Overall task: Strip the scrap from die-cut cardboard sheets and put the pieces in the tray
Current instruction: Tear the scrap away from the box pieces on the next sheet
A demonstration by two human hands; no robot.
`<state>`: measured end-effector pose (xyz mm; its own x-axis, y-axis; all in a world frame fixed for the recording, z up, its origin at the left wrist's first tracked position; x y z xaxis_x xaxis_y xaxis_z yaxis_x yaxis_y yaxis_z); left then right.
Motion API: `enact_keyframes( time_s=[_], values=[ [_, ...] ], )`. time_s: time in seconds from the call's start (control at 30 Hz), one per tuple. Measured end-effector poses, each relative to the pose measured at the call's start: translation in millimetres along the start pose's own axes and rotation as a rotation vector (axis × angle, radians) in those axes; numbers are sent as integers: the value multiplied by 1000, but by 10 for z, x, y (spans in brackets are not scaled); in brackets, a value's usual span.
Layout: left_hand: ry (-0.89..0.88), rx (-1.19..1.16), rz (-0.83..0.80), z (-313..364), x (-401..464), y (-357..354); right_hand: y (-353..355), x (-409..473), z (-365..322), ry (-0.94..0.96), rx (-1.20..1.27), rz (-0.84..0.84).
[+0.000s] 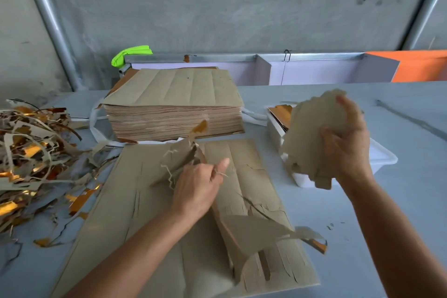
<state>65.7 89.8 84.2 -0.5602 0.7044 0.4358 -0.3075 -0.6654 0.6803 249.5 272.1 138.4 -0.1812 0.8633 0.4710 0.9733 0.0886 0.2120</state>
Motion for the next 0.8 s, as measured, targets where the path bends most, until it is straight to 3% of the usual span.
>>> enact_keyframes(
  time_s=[0.13,0.33,0.4,0.5,0.63,0.7,0.8],
  values=[
    [-40,13,140,-33,155,199,-17,-106,4,-30,-291,-149],
    [-381,-75,9,-31,326,519,-307,-297,14,-50,-409,-333],
    [-313,-144,-17,-96,328,548,-379,-336,0,-33,-475,-403],
    [-48,-319,5,-210,233,517,-423,-402,9,-99,-565,-584],
    [181,-456,146,-305,182,411,-455,-578,35,-205,-613,-876],
    [197,-494,201,-297,200,364,-499,-671,57,-369,-463,-909],
    [106,-462,157,-200,196,278,-588,-776,100,-687,-164,-872]
  ],
)
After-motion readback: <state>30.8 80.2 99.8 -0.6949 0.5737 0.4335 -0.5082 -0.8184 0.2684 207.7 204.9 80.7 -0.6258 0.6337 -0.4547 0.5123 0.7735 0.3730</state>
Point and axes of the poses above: each hand's wrist, its own x-axis towards the middle knuckle, its own y-axis out of the back of the hand, z = x × y, the point moved 3 cm from there along x, towards the middle knuckle, and after that the axes turned 1 degree about -x, right-handed, at the moved point
